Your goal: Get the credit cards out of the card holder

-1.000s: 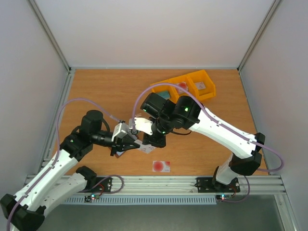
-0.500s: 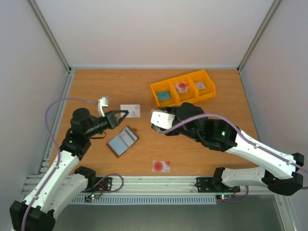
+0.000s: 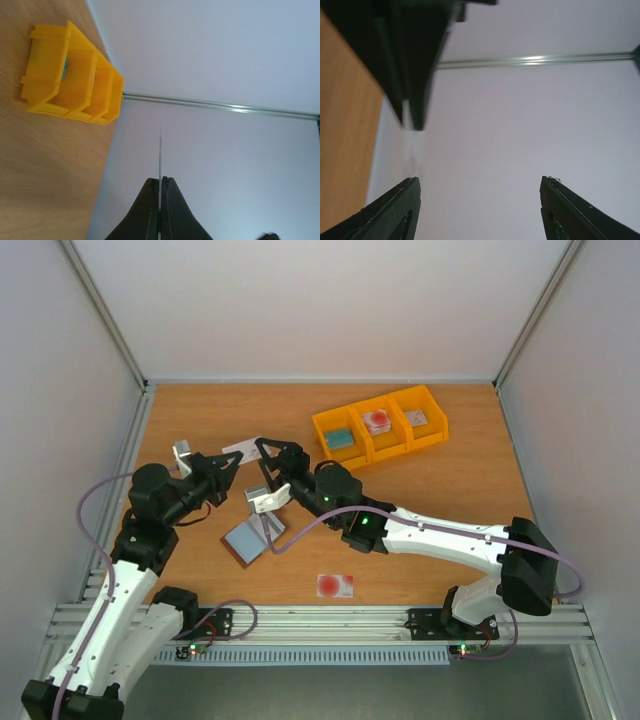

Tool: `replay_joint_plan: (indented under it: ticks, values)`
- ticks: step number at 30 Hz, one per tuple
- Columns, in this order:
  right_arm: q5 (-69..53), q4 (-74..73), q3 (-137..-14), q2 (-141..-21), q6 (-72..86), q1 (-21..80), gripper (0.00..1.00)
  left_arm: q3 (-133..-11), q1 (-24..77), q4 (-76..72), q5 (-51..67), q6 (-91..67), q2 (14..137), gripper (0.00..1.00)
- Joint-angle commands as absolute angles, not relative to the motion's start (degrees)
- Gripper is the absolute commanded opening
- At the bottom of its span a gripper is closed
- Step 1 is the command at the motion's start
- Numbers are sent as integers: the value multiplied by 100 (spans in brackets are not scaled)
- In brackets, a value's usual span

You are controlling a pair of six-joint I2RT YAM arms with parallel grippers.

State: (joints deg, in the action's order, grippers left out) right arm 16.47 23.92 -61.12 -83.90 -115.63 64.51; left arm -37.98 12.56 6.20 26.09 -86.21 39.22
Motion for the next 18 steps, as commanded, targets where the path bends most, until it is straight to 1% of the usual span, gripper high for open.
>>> replay_joint_plan:
  ticks: [1, 6, 7, 10, 12, 14, 16, 18]
  values:
    - [1339, 3469, -6194, -8468, -12775, 6477, 68, -3936, 1230, 277, 2523, -9282, 3813, 0]
    - [1349, 3668, -6266, -8840, -13120, 6478, 69, -3880, 1224, 128, 2473, -9435, 3779, 0]
    - [1333, 3654, -6271, -8876, -13136, 6478, 71, -3886, 1218, 101, 2481, -9496, 3770, 0]
    - [1307, 3608, -6272, -8936, -13148, 6478, 81, -3893, 1200, -184, 2509, -9493, 3731, 0]
    - [1300, 3602, -6267, -8952, -13148, 6478, 83, -3894, 1183, -291, 2489, -9433, 3710, 0]
    - [1340, 3565, -6303, -8988, -13113, 6478, 83, -3871, 1161, -372, 2487, -9383, 3696, 0]
    - [1403, 3508, -6340, -9043, -13075, 6478, 78, -3844, 1154, -387, 2441, -9390, 3656, 0]
    - [1320, 3585, -6245, -9037, -13069, 6476, 79, -3816, 1058, -413, 2407, -9397, 3646, 0]
